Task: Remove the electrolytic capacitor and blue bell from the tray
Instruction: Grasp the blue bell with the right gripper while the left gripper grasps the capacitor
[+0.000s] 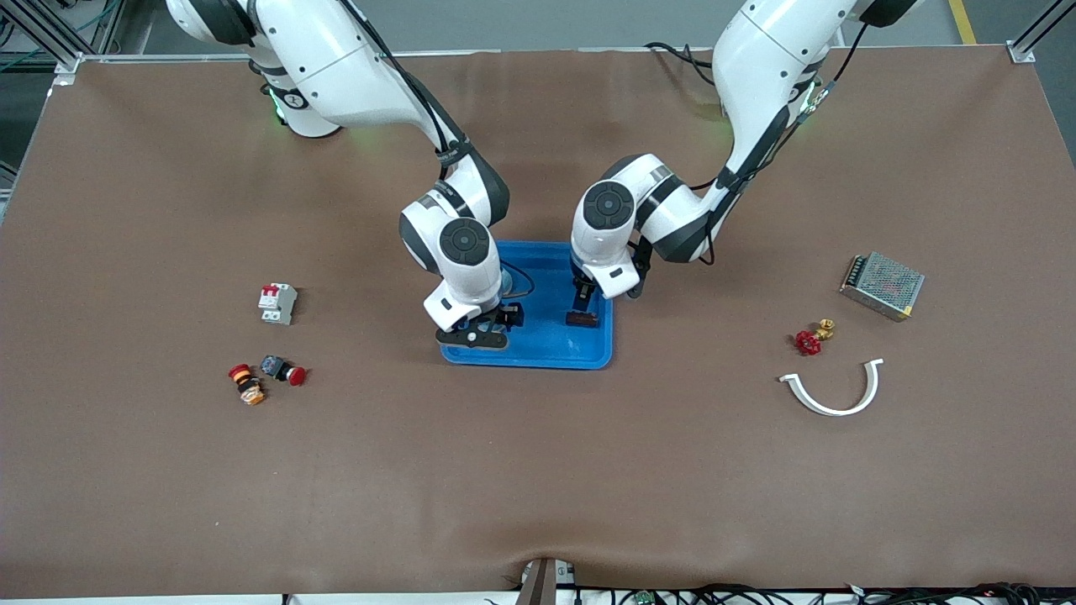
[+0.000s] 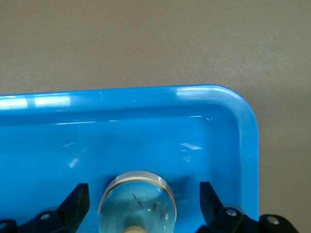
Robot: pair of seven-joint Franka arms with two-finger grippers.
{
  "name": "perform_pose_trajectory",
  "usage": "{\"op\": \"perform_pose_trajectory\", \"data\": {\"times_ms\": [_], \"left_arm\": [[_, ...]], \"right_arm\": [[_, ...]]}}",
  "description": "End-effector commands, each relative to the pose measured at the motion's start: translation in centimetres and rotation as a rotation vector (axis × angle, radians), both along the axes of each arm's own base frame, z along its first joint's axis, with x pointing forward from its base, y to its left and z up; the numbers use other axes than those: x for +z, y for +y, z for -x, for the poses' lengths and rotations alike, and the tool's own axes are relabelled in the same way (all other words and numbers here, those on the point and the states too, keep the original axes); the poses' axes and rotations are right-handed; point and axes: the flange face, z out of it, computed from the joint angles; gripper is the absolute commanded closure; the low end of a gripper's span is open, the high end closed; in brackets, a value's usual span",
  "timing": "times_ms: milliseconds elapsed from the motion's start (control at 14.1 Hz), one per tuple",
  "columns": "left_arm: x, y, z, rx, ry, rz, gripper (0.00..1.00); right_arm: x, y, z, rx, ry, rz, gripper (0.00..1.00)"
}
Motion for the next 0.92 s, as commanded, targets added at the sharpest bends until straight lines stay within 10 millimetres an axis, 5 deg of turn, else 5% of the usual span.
{"op": "perform_pose_trajectory", "data": {"times_ms": [0,354,849], "left_arm": [[-0.7,-1.1,-0.2,0.009,-0.014,-0.006,0.00],[-0.9,-2.3,0.6,0.005,-0.012,-0.005,0.00],[-1.6,-2.1,1.0,0.004,-0.002,-0.014,0.00]], "right_arm": [[-0.1,0.6,-0.1,0.014,-0.010,0.000,0.00],[-0.2,1.3,0.5,0.023,-0.006,0.002,0.00],[-0.1,1.2,0.5,0.021,-0.007,0.001,0.61]]}}
